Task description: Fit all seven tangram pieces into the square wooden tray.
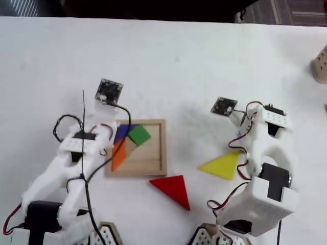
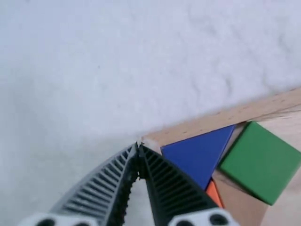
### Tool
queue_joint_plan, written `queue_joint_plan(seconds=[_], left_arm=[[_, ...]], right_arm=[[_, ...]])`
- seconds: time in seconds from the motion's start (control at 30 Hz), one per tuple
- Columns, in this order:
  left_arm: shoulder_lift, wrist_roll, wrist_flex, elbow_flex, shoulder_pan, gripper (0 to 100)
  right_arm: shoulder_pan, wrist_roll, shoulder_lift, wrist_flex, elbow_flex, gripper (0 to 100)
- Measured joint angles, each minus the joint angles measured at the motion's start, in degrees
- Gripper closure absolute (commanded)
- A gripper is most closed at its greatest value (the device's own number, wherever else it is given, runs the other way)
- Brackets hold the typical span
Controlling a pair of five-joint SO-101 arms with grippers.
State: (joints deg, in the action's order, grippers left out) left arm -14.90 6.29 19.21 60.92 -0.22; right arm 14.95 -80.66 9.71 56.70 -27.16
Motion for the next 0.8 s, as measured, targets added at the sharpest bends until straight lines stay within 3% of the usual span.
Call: queue_joint_plan(seconds=[0.2,0.4,0.8], left_arm=[[0.0,0.0,0.0,0.0,0.0,98],[0.0,0.0,0.0,0.0,0.0,98],[0.0,0.0,0.0,0.0,0.0,98]], right_arm=[[-0.1,0.8,0.0,-0.2,0.0,75.2],[-0.2,0.8,1.3,-3.2,0.0,83.5],[0.7,0.9,7.3,0.3,8.4,83.6]])
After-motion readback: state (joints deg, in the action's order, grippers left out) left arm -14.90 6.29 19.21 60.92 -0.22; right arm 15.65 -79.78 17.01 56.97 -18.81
